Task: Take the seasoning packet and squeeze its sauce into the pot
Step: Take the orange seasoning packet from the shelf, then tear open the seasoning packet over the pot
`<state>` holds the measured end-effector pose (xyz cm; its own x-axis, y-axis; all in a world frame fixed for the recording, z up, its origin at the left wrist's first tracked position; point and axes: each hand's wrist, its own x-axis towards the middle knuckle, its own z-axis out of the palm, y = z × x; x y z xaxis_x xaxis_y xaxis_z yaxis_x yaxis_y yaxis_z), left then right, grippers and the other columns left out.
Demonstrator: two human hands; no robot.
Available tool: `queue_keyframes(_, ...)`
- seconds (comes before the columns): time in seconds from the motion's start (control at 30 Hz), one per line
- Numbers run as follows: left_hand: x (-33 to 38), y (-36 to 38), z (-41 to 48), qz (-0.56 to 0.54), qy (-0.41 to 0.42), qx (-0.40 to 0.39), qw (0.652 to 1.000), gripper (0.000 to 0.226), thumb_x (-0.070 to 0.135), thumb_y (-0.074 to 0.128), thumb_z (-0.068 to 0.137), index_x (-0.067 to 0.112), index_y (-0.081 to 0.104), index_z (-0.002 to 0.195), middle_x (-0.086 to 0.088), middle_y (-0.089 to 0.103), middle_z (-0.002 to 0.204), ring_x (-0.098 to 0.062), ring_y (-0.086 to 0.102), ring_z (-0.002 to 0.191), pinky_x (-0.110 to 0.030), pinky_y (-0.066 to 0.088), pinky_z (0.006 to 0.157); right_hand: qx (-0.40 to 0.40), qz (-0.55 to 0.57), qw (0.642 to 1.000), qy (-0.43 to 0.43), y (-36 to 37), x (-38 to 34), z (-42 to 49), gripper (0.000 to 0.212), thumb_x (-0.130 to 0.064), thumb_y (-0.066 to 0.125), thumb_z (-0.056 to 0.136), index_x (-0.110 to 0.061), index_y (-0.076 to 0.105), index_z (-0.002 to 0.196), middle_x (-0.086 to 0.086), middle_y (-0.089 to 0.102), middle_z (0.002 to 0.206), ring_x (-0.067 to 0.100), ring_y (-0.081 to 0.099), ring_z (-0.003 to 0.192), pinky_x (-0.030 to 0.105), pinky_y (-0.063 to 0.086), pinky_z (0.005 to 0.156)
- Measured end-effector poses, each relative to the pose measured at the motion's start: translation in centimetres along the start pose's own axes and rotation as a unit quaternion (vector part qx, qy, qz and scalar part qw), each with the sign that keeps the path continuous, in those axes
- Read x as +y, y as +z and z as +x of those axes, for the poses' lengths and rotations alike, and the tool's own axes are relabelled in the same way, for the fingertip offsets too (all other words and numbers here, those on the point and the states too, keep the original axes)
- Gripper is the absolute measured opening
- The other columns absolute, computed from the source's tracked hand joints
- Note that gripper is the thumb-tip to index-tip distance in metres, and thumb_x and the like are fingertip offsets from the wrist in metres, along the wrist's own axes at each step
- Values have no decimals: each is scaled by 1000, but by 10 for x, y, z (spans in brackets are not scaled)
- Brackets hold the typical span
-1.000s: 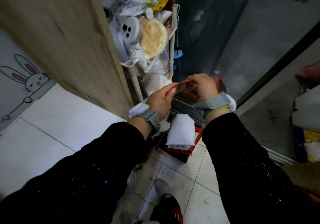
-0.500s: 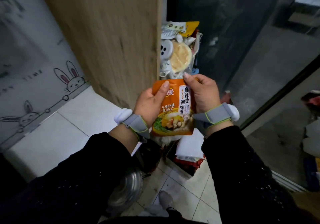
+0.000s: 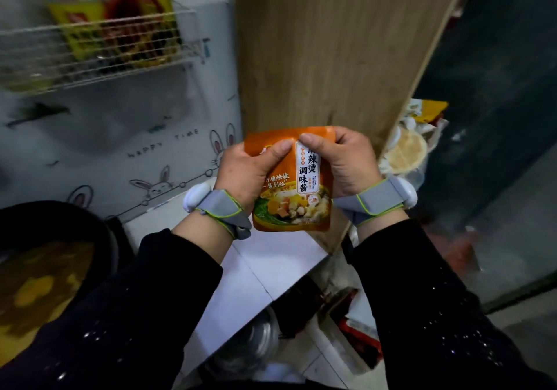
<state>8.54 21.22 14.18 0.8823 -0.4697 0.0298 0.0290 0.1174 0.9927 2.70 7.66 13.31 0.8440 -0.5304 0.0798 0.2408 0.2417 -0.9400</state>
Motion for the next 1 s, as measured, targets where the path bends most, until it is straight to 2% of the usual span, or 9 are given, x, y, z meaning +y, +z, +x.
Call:
queue_keyframes(0.1,13,-33,1,-18,11,46,999,20,24,80,68,12,68,80,1,76,71,-18,73,67,-24,55,56,-69,8,997,24,34,3,10,15,-17,81,60,-10,69,64,11,72,63,28,67,61,47,57,70)
queue_keyframes(0.23,24,-67,-1,-51,26,99,993,20,13,81,64,12,68,79,-5,76,73,-24,73,70,-31,57,61,-152,21,987,38,76,6,21,9,-3,74,68,-10,70,63,11,72,63,26,69,60,40,59,63)
queue_keyframes(0.33,31,-85,-5,-69,21,131,989,26,7,80,64,7,68,86,-10,75,78,-28,73,74,-36,58,64,-195,6,980,44,98,10,26,14,4,73,66,-6,68,73,14,72,69,32,69,67,49,59,71)
queue_keyframes(0.5,40,-112,-11,-70,50,179,980,8,11,77,70,12,69,71,-4,75,70,-22,72,67,-30,57,58,-241,-21,969,50,134,20,35,17,-11,80,61,-8,72,75,15,74,73,34,70,72,50,57,73)
queue_keyframes(0.6,43,-129,-12,-47,58,232,970,15,27,75,75,14,67,74,-1,75,69,-19,72,67,-29,57,58,-245,-42,967,49,149,25,40,16,-24,77,66,-10,71,73,15,74,73,33,69,71,51,57,75)
queue_keyframes(0.77,45,-148,-17,45,95,286,952,29,38,60,87,16,61,68,4,70,57,-8,67,55,-19,52,50,-288,-58,955,43,168,28,50,22,-24,60,87,-8,68,73,5,72,63,20,65,59,32,54,64)
queue_keyframes(0.9,45,-161,-17,74,103,321,938,30,39,54,90,16,62,72,5,69,58,-6,64,55,-18,51,52,-299,-115,947,14,179,26,55,25,-26,68,78,-10,59,61,17,53,60,19,45,48,22,33,45)
queue_keyframes(0.93,44,-163,-16,80,102,319,939,25,37,54,91,17,64,79,6,72,64,-4,65,58,-16,52,54,-286,-115,951,14,182,26,57,25,-26,70,75,-10,59,60,18,52,63,19,44,49,23,31,46)
queue_keyframes(1.0,43,-168,-13,118,77,316,938,27,35,57,89,22,60,113,0,72,103,-9,67,88,-24,55,79,-252,-99,962,24,186,29,60,24,-23,72,73,-11,60,56,20,55,65,22,48,54,26,35,49)
